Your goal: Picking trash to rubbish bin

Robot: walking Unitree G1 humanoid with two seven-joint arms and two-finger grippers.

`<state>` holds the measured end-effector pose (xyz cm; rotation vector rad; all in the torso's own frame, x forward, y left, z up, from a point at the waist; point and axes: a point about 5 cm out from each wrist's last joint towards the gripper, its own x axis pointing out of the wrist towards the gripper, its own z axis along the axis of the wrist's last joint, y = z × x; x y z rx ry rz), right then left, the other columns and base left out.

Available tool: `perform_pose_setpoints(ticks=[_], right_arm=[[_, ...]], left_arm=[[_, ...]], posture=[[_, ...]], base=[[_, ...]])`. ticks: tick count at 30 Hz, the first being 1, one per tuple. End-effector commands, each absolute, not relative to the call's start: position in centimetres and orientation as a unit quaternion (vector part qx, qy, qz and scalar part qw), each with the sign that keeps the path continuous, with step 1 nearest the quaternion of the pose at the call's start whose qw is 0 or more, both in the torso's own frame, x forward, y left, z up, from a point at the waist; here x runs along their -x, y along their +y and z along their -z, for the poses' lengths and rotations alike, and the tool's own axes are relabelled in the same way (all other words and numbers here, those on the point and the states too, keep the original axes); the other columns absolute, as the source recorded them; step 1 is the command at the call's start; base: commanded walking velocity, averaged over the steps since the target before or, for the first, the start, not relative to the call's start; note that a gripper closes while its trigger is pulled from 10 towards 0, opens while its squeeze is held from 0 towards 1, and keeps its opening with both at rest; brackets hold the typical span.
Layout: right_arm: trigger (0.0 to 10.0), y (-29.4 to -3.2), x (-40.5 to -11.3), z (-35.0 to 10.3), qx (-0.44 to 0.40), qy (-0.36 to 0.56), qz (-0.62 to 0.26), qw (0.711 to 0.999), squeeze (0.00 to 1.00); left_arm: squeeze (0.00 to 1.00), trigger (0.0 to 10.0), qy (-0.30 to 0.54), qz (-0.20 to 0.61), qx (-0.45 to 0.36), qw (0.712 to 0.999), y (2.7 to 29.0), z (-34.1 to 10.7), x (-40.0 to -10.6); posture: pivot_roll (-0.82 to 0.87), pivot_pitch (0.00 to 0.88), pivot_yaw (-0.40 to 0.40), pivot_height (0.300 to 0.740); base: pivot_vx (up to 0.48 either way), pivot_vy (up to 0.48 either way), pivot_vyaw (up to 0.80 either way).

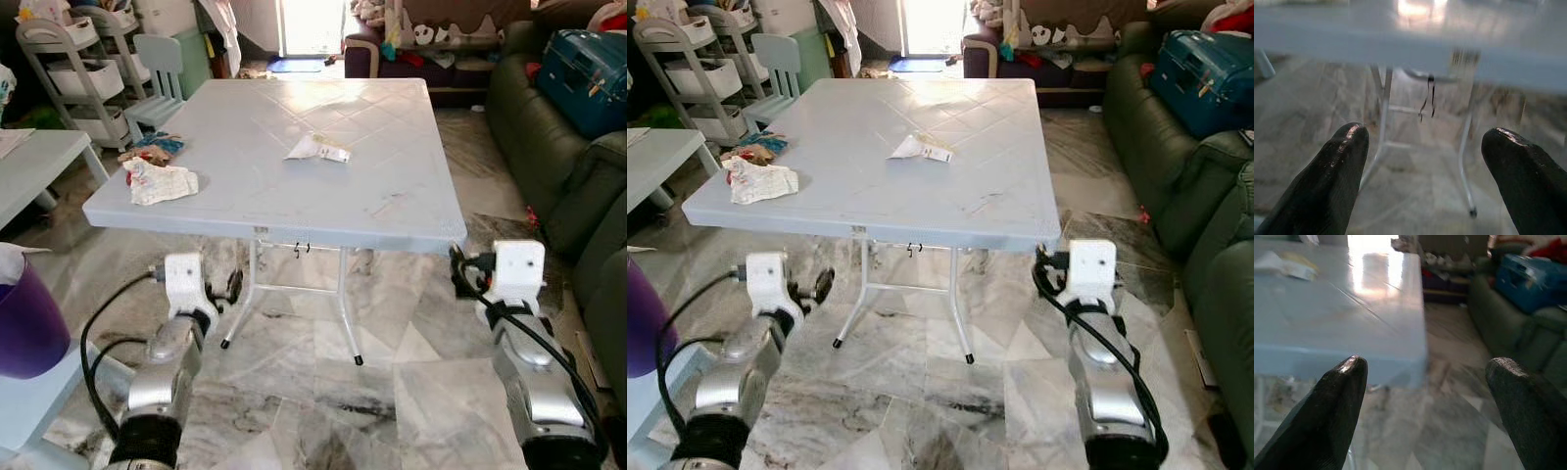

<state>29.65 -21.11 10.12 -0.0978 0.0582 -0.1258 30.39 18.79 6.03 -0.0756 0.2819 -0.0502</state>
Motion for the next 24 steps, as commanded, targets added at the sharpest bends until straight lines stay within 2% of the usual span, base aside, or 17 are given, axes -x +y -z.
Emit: perform_pose_setpoints(ticks=[1,5,7,9,11,20,24], right_arm=[[10.0,-22.1,-29.0,-9.1,0.048,0.042,0.085,0.994,0.0],[10.0,-23.2,-27.1,-6.4,0.04,0.088,0.107,0.99,0.0],[10.0,-23.4,-25.9,-3.2,0.034,0.166,0.106,0.98,0.0],[10.0,-23.3,-25.7,-2.6,0.038,0.187,0.102,0.976,0.0],[10.0,-22.4,-24.2,1.8,0.011,0.326,0.062,0.943,0.0],[10.0,-21.8,-22.6,4.9,-0.047,0.383,0.05,0.921,0.0],[10.0,-20.7,-22.5,5.5,-0.076,0.397,0.03,0.914,0.0]], left_arm=[[0.0,10.0,0.146,0.031,0.009,0.989,19.3,-5.2,-29.8],[0.0,10.0,0.18,0.03,-0.015,0.983,20.2,-2.7,-28.0],[0.0,10.0,0.218,0.021,-0.028,0.975,21.1,-0.6,-26.6],[0.0,10.0,0.225,0.019,-0.03,0.974,21.2,-0.3,-26.4],[0.0,10.0,0.27,0.008,-0.029,0.962,21.8,1.6,-25.3],[0.0,10.0,0.343,0.001,-0.024,0.939,21.2,4.0,-24.2],[0.0,10.0,0.394,0.019,-0.028,0.918,20.8,5.3,-23.0]], posture=[[-0.05,0.0,0.025,0.74],[-0.05,0.0,0.026,0.74],[-0.05,0.0,0.026,0.74],[-0.05,0.0,0.026,0.74],[-0.06,0.0,0.027,0.74],[-0.06,0.0,0.026,0.74],[-0.06,0.0,0.031,0.74]], base=[[0.0,0.0,0.0],[0.0,0.0,0.0],[0.0,0.0,0.0],[0.0,0.0,0.0],[0.0,0.0,0.0],[0.0,0.0,0.0],[0.0,0.0,0.0]])
